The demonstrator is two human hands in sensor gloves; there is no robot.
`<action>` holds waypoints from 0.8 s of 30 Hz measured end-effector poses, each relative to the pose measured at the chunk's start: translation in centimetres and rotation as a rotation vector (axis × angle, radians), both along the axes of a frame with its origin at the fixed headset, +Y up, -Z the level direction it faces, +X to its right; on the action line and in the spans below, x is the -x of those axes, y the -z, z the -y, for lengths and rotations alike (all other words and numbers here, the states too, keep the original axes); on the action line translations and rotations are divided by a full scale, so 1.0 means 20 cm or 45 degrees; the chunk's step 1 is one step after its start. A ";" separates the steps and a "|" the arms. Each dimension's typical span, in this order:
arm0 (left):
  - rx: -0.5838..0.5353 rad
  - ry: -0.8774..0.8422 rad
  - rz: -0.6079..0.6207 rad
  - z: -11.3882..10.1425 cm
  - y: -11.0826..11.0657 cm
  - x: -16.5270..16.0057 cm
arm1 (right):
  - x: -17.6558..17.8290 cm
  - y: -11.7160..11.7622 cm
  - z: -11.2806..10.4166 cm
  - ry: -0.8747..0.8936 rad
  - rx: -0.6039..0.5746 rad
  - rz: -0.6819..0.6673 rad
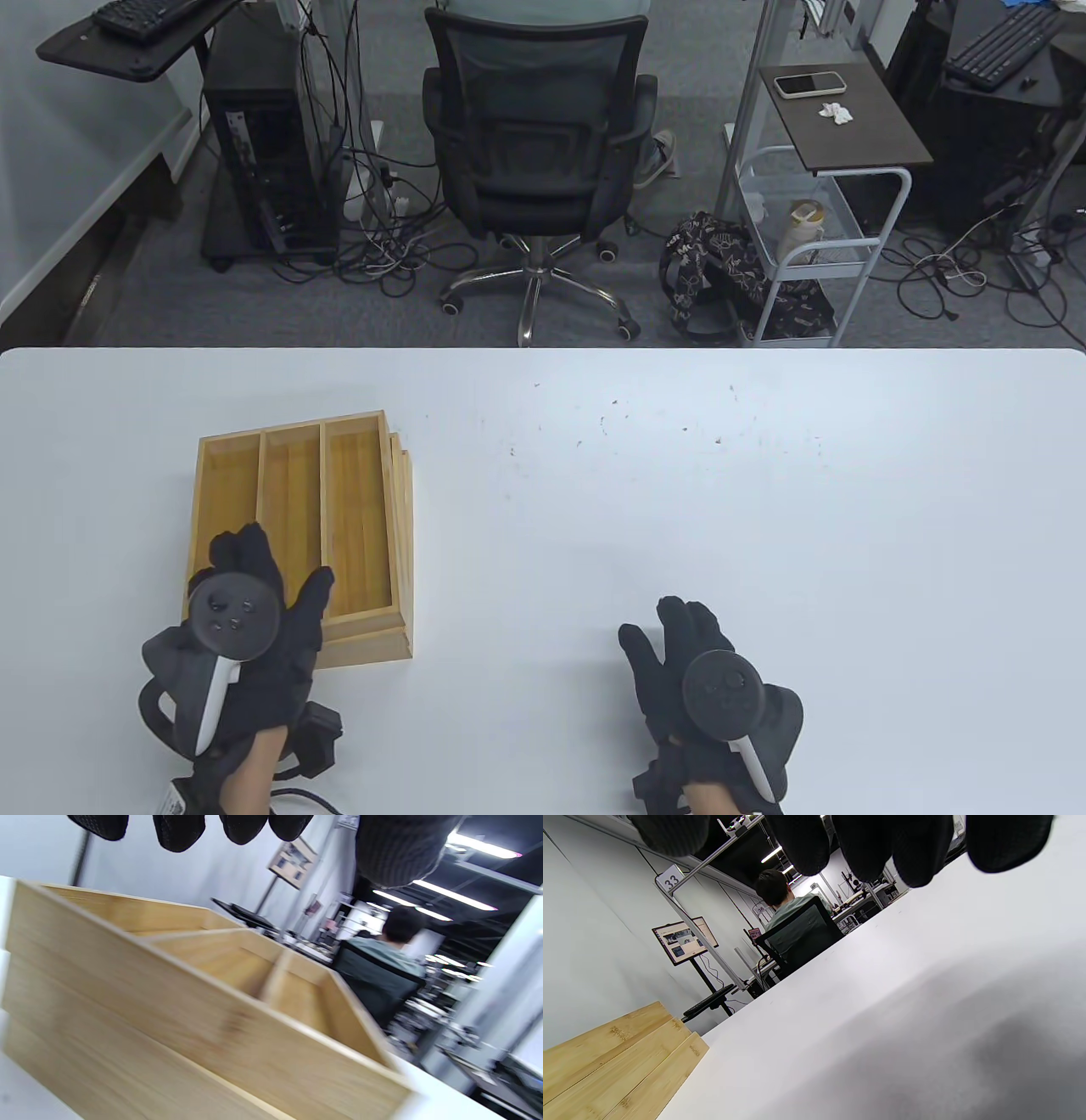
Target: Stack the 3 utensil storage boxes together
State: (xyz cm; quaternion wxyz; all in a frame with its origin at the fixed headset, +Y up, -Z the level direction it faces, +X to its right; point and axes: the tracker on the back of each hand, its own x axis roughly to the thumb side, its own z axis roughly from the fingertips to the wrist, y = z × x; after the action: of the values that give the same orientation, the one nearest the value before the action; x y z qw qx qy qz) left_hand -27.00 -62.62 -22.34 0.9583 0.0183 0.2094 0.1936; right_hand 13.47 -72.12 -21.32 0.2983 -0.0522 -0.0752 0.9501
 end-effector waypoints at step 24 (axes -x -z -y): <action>0.061 0.132 0.522 0.34 -0.15 -0.70 | 0.03 0.00 0.01 -0.175 -0.005 0.013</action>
State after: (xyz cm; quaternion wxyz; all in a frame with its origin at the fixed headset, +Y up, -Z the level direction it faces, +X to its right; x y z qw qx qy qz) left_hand -13.06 -69.36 -19.31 0.9897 -0.0334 0.0133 0.1386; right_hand 12.86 -72.29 -21.39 0.2321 -0.0513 -0.0820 0.9679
